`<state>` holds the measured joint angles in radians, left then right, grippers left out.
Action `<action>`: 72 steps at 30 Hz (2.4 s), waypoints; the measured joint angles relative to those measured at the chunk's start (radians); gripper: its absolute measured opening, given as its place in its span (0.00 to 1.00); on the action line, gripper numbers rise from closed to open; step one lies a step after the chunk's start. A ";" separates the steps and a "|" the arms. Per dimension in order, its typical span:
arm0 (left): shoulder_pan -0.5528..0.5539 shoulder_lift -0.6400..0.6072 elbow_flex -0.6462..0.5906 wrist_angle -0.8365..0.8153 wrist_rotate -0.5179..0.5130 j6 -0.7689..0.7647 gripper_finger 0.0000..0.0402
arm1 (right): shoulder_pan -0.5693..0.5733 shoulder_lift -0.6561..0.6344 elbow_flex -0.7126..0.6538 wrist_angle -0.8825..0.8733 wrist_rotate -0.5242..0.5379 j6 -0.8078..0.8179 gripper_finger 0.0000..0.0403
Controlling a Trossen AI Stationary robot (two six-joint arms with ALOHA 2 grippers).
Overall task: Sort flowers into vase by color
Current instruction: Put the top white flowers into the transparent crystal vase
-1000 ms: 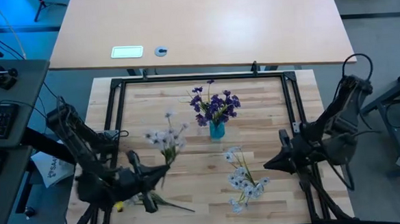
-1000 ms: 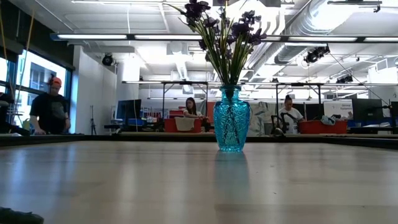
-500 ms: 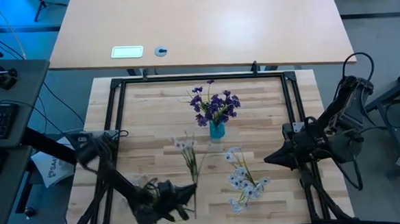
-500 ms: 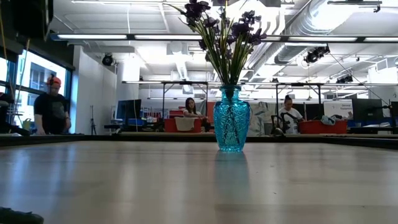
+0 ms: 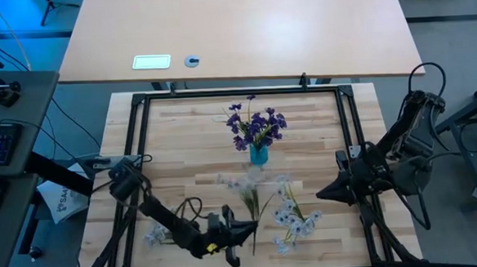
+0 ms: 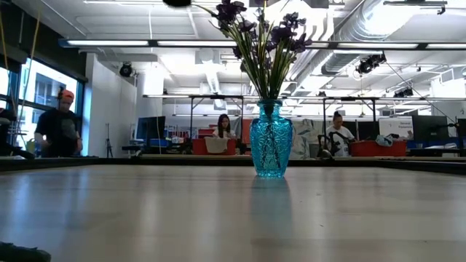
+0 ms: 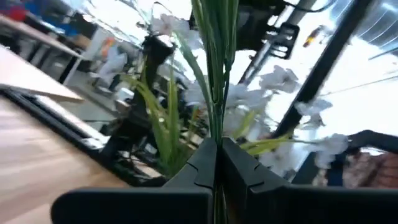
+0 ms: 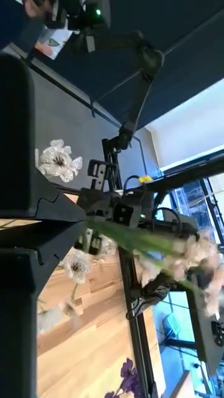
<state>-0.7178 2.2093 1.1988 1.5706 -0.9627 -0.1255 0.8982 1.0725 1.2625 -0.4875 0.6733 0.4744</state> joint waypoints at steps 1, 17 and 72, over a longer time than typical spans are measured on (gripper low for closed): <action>-0.002 -0.017 -0.012 -0.012 0.004 0.026 0.00 | 0.000 0.000 0.000 -0.001 -0.002 0.000 0.00; 0.131 -0.019 0.018 -0.031 0.440 0.143 0.00 | -0.034 0.071 0.000 -0.031 -0.171 0.137 0.00; 0.371 0.320 0.592 -0.211 0.670 0.074 0.00 | -0.034 -0.065 0.000 0.170 -0.018 -0.214 0.00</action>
<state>-0.3469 2.5290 1.7903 1.3601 -0.2927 -0.0513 0.8646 1.0073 1.2621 -0.3180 0.6556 0.2602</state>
